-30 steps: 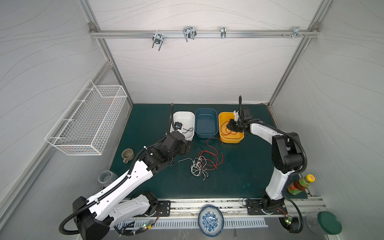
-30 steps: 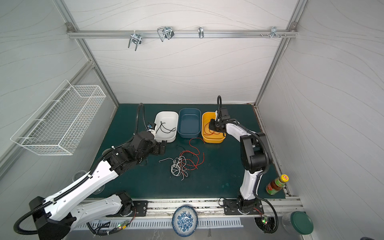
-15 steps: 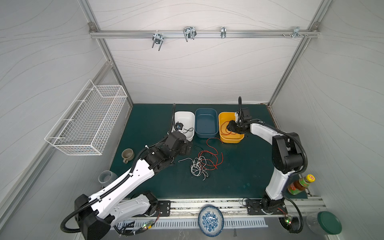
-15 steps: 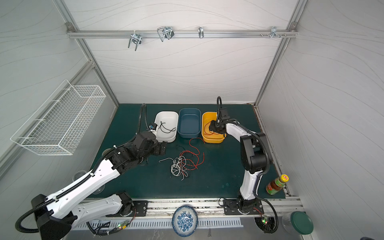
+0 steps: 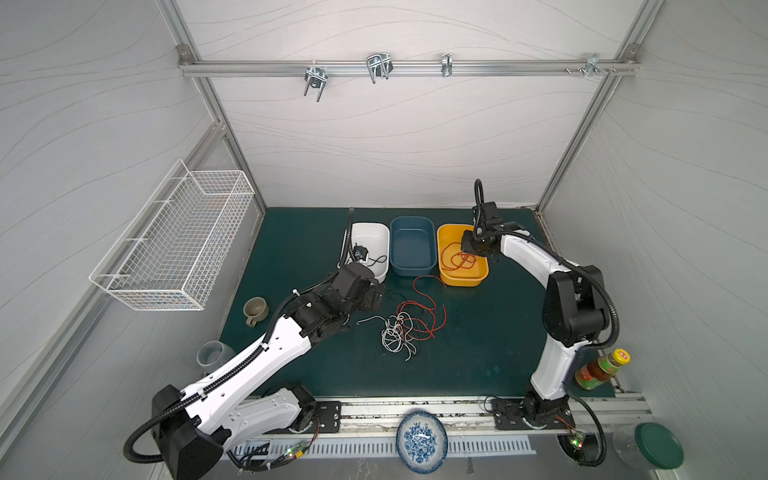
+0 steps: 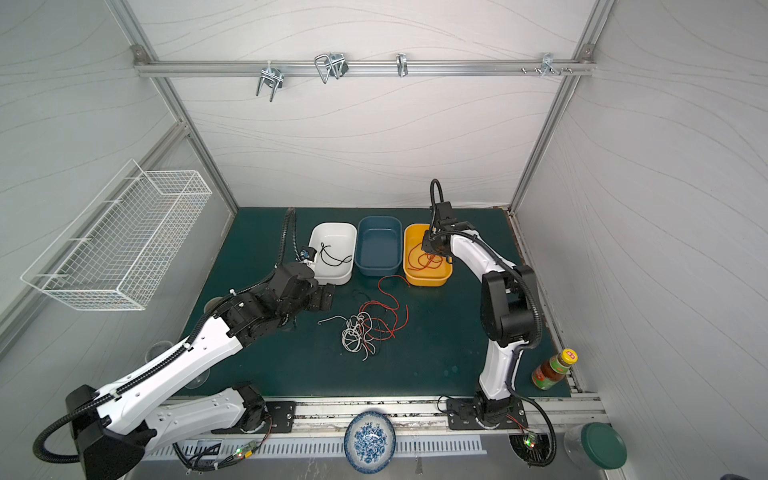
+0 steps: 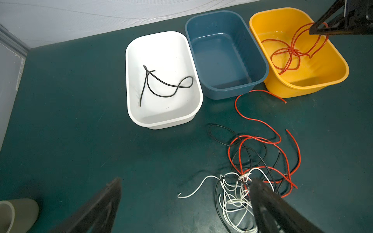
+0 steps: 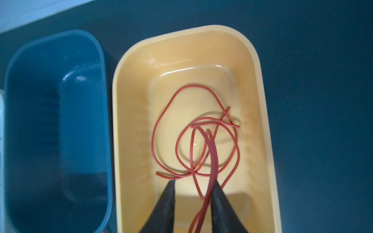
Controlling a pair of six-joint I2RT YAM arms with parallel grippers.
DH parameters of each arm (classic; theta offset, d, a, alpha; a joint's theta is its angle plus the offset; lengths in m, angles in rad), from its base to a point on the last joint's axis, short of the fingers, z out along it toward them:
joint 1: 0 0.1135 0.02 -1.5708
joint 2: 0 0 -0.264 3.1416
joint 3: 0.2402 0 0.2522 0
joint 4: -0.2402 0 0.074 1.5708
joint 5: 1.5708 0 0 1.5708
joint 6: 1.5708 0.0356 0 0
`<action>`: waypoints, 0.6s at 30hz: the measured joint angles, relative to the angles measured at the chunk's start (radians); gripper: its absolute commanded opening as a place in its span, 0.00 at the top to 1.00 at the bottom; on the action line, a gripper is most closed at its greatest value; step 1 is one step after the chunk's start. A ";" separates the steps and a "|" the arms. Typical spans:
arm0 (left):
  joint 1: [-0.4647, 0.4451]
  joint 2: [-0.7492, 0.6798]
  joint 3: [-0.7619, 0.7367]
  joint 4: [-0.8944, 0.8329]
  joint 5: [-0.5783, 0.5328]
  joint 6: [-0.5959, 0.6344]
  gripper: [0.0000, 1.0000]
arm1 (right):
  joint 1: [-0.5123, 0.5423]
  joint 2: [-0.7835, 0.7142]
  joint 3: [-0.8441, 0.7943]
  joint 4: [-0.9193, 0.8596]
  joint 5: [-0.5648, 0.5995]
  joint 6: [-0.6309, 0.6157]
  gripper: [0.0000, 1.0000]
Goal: Untangle the cables
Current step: 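Lower the red wire into the yellow bin with the right gripper, then open the right gripper to drop the red wire in the yellow bin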
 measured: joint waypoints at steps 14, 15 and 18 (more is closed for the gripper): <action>0.000 0.006 0.006 -0.007 0.000 0.000 0.00 | 0.001 0.118 0.048 -0.013 -0.027 -0.005 1.00; 0.000 0.006 0.007 -0.007 0.000 0.000 0.00 | 0.001 0.131 0.057 -0.011 -0.031 -0.005 1.00; 0.000 0.011 0.007 -0.008 0.000 0.000 0.00 | 0.001 0.172 0.084 -0.006 -0.042 -0.006 1.00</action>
